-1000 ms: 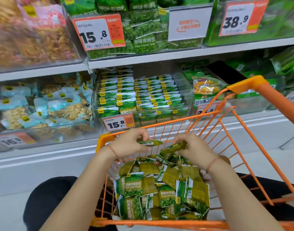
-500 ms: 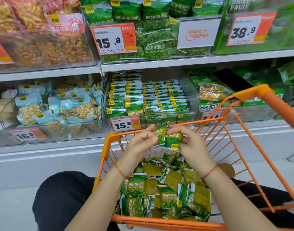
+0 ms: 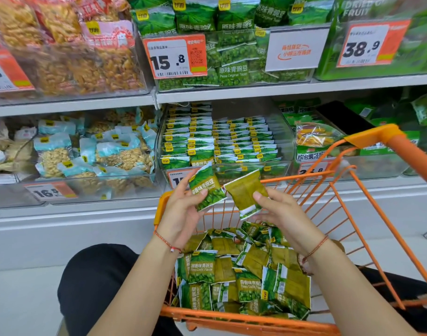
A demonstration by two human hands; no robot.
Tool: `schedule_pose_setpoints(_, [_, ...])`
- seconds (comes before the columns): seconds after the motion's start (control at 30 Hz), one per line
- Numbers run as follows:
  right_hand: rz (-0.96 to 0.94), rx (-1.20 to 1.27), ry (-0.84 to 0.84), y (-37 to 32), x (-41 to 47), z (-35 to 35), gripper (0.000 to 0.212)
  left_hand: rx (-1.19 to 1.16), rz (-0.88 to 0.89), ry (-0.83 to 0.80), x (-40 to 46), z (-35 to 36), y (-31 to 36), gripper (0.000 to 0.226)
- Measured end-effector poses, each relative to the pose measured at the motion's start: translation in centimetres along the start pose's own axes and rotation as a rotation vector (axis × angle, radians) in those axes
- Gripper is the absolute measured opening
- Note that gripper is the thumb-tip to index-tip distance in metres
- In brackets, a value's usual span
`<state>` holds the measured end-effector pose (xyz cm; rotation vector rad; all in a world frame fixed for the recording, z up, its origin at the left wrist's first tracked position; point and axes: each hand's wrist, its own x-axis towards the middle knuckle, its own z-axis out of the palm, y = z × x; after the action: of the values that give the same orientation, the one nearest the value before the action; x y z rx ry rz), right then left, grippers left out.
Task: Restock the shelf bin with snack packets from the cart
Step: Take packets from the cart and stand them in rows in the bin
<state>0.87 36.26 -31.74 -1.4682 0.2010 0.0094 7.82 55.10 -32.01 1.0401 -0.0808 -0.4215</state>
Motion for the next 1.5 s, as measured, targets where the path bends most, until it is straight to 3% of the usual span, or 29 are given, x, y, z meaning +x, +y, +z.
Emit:
schedule_pose_setpoints(0.1, [0.117, 0.262, -0.119, -0.6, -0.5, 0.4, 0.027, -0.047, -0.106, -0.136, 0.0, -0.1, -0.5, 0.067])
schedule_pose_setpoints(0.23, [0.098, 0.182, -0.043, -0.1, -0.6, 1.2, 0.031, -0.036, -0.188, -0.237, -0.2, 0.5, -1.0, 0.059])
schedule_pose_setpoints(0.37, [0.137, 0.133, 0.072, 0.6, -0.4, 1.4, 0.009, 0.084, -0.164, -0.14, -0.2, 1.0, -1.4, 0.058])
schedule_pose_setpoints(0.47, [0.244, 0.266, 0.096, 0.7, -0.1, 1.1, 0.013, 0.27, -0.031, -0.015, -0.3, 1.5, -2.3, 0.05])
schedule_pose_setpoints(0.57, [0.309, 0.393, 0.026, 0.2, -0.2, 1.1, 0.048, 0.474, 0.154, 0.053, -0.2, 1.3, -2.6, 0.046])
schedule_pose_setpoints(0.63, [0.335, 0.342, -0.041, 0.1, -0.3, 1.3, 0.075, 0.579, 0.208, 0.051, -0.3, 1.2, -2.9, 0.045])
schedule_pose_setpoints(0.7, [0.349, 0.292, -0.056, 0.2, -0.4, 1.4, 0.085, 0.692, 0.226, 0.041, -0.5, 1.3, -3.1, 0.051])
schedule_pose_setpoints(0.83, [0.27, 0.27, -0.024, -0.2, -0.8, 1.5, 0.026, 0.708, 0.184, -0.041, -0.9, 2.3, -3.3, 0.068])
schedule_pose_setpoints(1.0, [0.118, 0.114, 0.04, -0.5, -0.9, 0.8, 0.031, 0.866, 0.17, -0.078, -0.5, 4.4, -2.8, 0.07])
schedule_pose_setpoints(1.1, [0.105, 0.188, 0.227, -0.9, -0.6, -0.7, 0.011, 0.861, 0.124, -0.153, 0.0, 5.4, -2.8, 0.073])
schedule_pose_setpoints(1.17, [0.067, 0.266, 0.389, -1.3, -0.6, -1.7, 0.006, 0.921, 0.058, -0.182, 0.5, 5.7, -3.5, 0.055])
schedule_pose_setpoints(1.27, [0.016, 0.411, 0.599, -1.5, -0.5, -2.9, 0.019, 1.32, -0.117, -0.452, 1.0, 6.1, -6.3, 0.036])
schedule_pose_setpoints(1.3, [0.02, 0.451, 0.634, -1.4, -0.3, -3.1, 0.022, 1.457, -0.168, -0.606, 1.0, 6.4, -7.5, 0.037])
schedule_pose_setpoints(1.37, [0.038, 0.498, 0.664, -1.3, -0.2, -3.3, 0.052, 1.65, -0.214, -0.86, 1.0, 7.2, -10.2, 0.045])
schedule_pose_setpoints(1.43, [0.054, 0.496, 0.681, -1.1, -0.1, -3.5, 0.072, 1.799, -0.204, -1.001, 1.2, 7.6, -12.6, 0.056])
schedule_pose_setpoints(1.5, [0.066, 0.507, 0.69, -0.8, 0.0, -3.8, 0.075, 1.956, -0.154, -1.1, 1.3, 8.0, -14.3, 0.068])
